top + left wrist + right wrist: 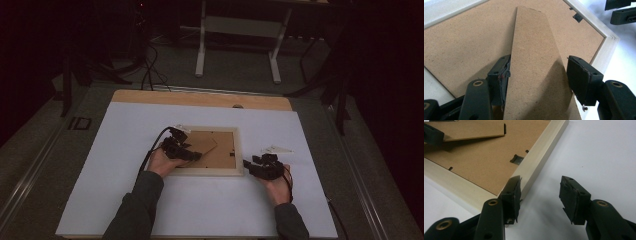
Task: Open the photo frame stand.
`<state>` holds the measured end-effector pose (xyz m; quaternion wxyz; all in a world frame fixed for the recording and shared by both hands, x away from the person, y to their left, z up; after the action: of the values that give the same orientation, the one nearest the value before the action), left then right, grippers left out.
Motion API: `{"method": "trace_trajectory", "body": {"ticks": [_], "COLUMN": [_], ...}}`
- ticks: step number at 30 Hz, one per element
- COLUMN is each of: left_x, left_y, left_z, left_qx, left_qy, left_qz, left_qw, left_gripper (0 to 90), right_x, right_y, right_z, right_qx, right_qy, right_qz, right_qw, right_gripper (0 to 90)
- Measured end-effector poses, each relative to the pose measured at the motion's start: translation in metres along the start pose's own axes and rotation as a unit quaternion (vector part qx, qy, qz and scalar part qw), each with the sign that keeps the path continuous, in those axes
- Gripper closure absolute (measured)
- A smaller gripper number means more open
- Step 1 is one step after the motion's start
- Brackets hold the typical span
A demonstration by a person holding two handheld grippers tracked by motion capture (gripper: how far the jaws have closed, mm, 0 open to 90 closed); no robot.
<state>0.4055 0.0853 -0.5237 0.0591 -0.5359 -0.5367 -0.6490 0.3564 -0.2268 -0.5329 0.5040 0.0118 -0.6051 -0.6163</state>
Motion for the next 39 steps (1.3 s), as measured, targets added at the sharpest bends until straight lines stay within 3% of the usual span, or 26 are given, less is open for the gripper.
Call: {"method": "trace_trajectory", "body": {"ticks": [21,29,39], "left_x": [0.0,0.002,0.005], "left_y": [0.0,0.0,0.0], "left_z": [-0.006,-0.011,-0.015], "left_qx": [-0.025,-0.051,-0.06], "left_qy": [0.024,0.046,0.056], "left_qz": [0.005,-0.003,-0.011], "left_qw": [0.9994,0.9976,0.9965], "left_gripper": [39.6,39.8,39.8], "right_x": [-0.001,-0.001,-0.003], "right_y": [0.0,0.0,0.004], "right_z": [-0.002,-0.003,0.0], "right_qx": [-0.001,-0.004,0.0], "right_qy": [0.0,0.0,0.002], "right_qz": [0.001,0.002,0.003], "right_qw": [1.0,1.0,1.0], "right_gripper": [50.3,50.3,50.3]}}
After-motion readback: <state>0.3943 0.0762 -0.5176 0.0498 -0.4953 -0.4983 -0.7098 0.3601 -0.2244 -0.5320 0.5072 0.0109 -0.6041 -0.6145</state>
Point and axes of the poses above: each handheld gripper's, and its own axes: x roughly backward along the jaws, y roughly out of its top, z roughly to its left, the point moved 2 cm from there along -x, roughly forward along the jaws, and after that the axes turned 11 degrees about y, right-handed, at the moved point
